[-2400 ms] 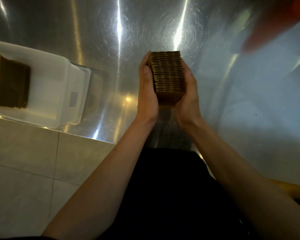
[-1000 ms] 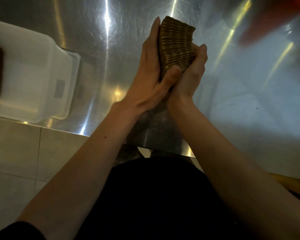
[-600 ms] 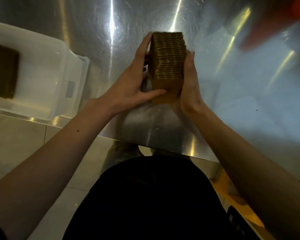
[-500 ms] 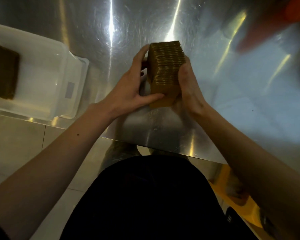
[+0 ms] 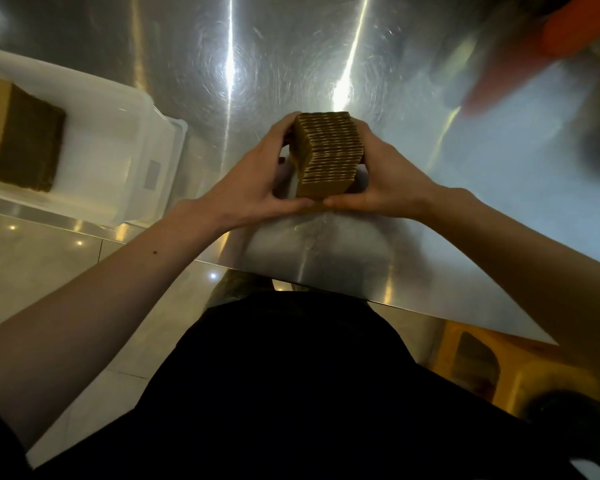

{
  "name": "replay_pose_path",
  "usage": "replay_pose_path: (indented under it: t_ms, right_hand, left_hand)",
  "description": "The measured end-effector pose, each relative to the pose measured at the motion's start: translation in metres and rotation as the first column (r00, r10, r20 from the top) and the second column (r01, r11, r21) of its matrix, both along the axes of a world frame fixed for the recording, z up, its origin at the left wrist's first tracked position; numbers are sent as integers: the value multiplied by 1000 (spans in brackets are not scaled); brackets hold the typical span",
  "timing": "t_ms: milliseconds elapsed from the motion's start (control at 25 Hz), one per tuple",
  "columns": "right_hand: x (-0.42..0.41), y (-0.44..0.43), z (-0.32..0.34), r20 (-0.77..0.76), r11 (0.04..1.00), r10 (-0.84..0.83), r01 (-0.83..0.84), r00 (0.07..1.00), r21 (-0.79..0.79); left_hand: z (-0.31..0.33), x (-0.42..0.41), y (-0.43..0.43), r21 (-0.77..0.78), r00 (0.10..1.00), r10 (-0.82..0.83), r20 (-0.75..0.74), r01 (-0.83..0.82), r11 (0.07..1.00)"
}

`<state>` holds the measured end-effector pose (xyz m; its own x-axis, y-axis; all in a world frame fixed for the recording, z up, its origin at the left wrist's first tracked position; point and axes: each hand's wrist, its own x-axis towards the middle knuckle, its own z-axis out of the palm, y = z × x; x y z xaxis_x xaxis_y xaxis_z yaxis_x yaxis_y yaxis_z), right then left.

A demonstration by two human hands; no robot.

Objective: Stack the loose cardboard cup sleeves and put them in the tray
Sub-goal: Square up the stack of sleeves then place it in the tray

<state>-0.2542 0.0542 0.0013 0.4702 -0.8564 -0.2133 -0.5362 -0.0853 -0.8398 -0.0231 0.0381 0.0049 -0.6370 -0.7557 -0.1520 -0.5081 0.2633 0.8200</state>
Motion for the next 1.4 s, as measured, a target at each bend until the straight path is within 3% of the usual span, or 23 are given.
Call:
replay_pose_path:
  t_ms: [240, 680, 920, 1400]
  right_hand:
    - [2, -2, -3, -33, 993, 107, -105, 994, 60]
    - [-6, -3, -9, 4, 995, 20, -20, 1000, 102]
    - [-3, -4, -5, 75, 999, -27, 24, 997, 32]
    - [-7, 6, -10, 24, 993, -103, 101, 994, 55]
  left_hand:
    - [-7, -14, 8, 59, 998, -48, 34, 46, 997]
    - [-9, -35, 14, 45, 994, 71, 84, -75, 996]
    - [-5, -40, 20, 4, 980, 155, 122, -157, 988]
    - [-2, -50, 21, 47, 959, 199, 201, -212, 976]
